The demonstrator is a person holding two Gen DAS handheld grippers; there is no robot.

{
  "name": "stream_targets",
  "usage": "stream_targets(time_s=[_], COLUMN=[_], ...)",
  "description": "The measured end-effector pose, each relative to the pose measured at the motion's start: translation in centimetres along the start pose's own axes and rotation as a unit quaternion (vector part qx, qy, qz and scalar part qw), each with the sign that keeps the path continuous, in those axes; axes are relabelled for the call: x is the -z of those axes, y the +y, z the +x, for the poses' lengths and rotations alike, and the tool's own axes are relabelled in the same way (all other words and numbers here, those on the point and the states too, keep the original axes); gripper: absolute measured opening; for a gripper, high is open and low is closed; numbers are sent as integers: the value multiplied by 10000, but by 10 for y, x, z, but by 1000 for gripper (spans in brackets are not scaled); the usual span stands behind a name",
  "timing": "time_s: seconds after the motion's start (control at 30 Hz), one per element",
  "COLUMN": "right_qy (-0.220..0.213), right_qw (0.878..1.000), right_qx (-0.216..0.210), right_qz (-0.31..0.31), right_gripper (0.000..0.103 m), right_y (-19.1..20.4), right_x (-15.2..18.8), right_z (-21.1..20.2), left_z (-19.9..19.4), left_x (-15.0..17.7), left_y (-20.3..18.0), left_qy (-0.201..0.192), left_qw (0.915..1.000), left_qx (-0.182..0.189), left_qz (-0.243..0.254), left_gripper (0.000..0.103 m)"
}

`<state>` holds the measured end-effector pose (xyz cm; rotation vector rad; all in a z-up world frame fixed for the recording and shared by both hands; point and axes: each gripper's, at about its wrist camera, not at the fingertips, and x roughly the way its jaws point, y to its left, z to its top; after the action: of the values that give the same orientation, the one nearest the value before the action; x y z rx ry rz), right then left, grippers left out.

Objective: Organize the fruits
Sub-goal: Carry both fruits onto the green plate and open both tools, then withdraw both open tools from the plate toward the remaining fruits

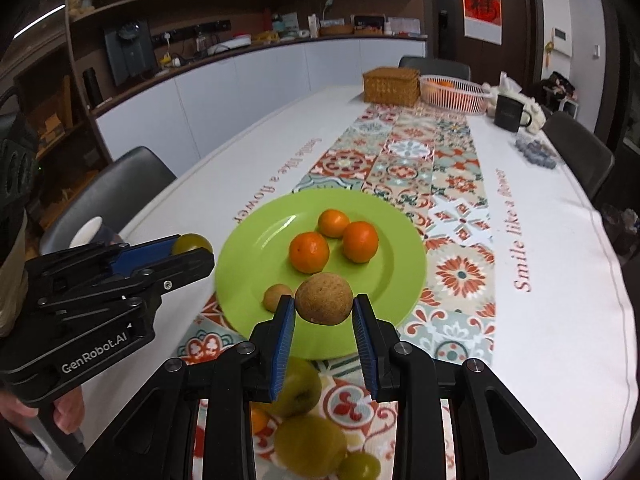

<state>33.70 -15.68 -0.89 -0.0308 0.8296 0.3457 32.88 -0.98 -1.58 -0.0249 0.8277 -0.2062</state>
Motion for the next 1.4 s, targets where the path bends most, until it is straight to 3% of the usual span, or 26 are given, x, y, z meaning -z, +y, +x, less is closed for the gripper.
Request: stream_targets(time_s=[0.3, 0.4, 0.57, 0.67, 0.8, 0.87, 1.03, 1.4], right_qy=[198, 162, -9, -174, -352, -436, -599, -725], right_qw=[9996, 9995, 9993, 9990, 9985, 9980, 9971, 9956], right_qx=[11, 93, 240, 338, 389, 422, 445, 539], right_qz=[177, 250, 275, 222, 158, 164, 145, 247], right_gripper=[31, 43, 44, 53, 53, 60, 61, 65], right_y=[-11, -14, -17, -14, -10, -7, -1, 7], right_x=[-7, -9, -5, 1, 11, 18, 36, 71], right_z=[31, 30, 12, -7, -32, -46, -75, -119], left_z=[39, 39, 20, 3, -24, -38, -76, -122], left_x=[-5, -8, -3, 3, 13, 18, 33, 70], left_y=[7, 6, 3, -3, -12, -15, -31, -45], left_qy=[390, 410, 246, 132, -53, -172, -488, -699], left_qw=[9992, 9991, 9995, 9992, 9986, 9983, 9950, 9945], left_qx=[59, 6, -188, -354, -470, -479, -661, -607], left_qz=[-84, -61, 15, 149, 236, 269, 575, 489], left_gripper=[29, 45, 46, 53, 58, 62, 67, 73])
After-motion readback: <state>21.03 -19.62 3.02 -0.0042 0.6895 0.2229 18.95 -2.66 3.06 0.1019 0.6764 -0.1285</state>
